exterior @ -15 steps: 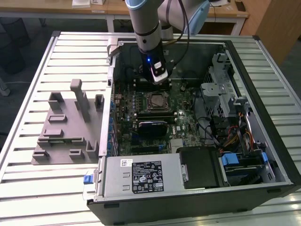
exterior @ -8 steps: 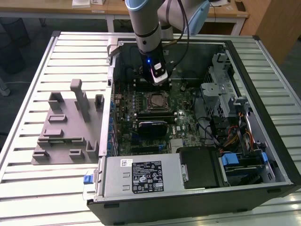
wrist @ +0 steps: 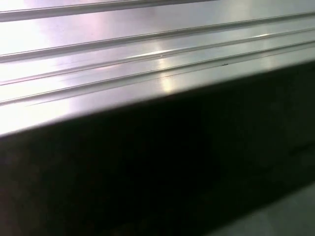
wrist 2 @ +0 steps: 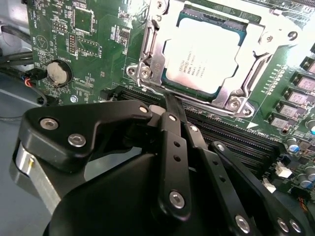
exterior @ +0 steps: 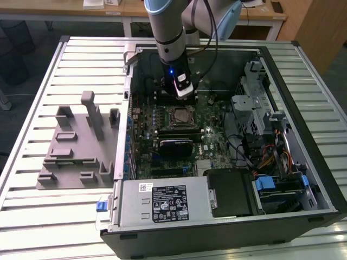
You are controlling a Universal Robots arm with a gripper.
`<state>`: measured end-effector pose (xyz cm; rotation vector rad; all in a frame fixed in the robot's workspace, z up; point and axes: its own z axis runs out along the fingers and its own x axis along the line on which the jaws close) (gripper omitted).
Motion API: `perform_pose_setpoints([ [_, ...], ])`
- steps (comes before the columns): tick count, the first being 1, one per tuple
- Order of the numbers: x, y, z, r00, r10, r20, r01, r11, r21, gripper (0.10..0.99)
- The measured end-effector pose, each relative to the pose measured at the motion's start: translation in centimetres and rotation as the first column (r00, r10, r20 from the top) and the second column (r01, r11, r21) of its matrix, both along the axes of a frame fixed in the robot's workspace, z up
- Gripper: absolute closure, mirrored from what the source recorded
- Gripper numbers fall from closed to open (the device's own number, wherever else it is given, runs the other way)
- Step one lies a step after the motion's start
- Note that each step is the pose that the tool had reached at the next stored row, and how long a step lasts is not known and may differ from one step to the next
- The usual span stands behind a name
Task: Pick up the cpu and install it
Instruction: 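Install the first cpu locking lever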
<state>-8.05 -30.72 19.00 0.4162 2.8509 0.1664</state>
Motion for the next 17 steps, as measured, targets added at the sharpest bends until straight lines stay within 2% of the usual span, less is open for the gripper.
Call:
perform_pose_setpoints([
  [4,0.21,-0.05,-0.04,1.0000,0.000,0.0000,0.000,1.0000,0.000,0.980],
  [7,0.31,-0.07,-0.05,1.0000,0.000,-0.0004,0.000,1.0000,0.008,0.980],
  [12,0.31,-0.08,-0.05,1.0000,0.000,-0.0005,0.000,0.9999,0.011,0.980],
  [17,0.32,-0.08,0.14,1.0000,0.000,-0.0002,0.000,0.9996,0.027,0.980],
])
